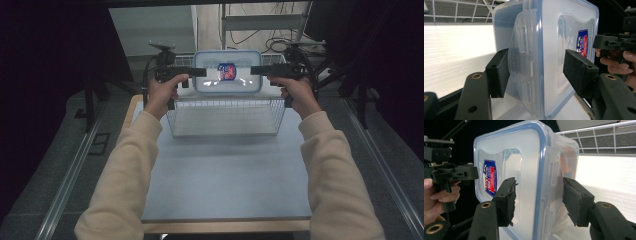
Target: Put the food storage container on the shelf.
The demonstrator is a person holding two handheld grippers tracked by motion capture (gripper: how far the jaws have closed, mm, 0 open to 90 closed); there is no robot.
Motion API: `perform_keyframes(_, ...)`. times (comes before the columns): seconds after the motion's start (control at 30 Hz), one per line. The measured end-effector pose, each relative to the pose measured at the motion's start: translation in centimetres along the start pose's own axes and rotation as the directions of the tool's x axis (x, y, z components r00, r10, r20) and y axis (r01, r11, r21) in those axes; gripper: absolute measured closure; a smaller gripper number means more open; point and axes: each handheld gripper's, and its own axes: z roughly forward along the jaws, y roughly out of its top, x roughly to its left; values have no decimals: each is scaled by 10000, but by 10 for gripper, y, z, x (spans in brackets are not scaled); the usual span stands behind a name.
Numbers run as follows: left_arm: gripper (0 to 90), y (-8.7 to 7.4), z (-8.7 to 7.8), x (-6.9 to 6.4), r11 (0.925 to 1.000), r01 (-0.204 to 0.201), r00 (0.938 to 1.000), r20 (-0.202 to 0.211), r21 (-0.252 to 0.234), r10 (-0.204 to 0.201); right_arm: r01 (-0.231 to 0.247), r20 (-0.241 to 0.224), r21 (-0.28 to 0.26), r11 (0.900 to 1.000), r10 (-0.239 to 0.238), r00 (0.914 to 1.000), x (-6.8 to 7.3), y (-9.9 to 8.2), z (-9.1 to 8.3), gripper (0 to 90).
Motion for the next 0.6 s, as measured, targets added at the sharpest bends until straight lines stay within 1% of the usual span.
perform_keyframes(0.07,377,2,4,2,9999,143,9999,20,-40,-143,-119,29,-56,9999,119,9999,-2,1,2,442)
perform_keyframes(0.13,357,5,8,5,9999,127,9999,41,-8,-127,-266,95,-105,9996,267,9996,-3,1,5,433)
perform_keyframes(0.17,347,6,10,6,9998,185,9998,53,-22,-184,-314,118,-153,9994,316,9994,-4,2,6,427)
perform_keyframes(0.37,312,10,20,16,9974,702,9974,167,-165,-700,-969,160,-222,9950,973,9951,-11,2,13,387)
perform_keyframes(0.43,296,10,23,18,9968,779,9968,169,-192,-776,-1158,219,-273,9929,1164,9930,-12,2,16,363)
perform_keyframes(0.53,248,10,28,18,9963,841,9964,93,-177,-840,-1397,424,-297,9897,1409,9891,-12,1,20,325)
perform_keyframes(0.6,211,9,32,19,9953,971,9953,37,-37,-971,-1428,620,-425,9888,1453,9874,-11,0,21,329)
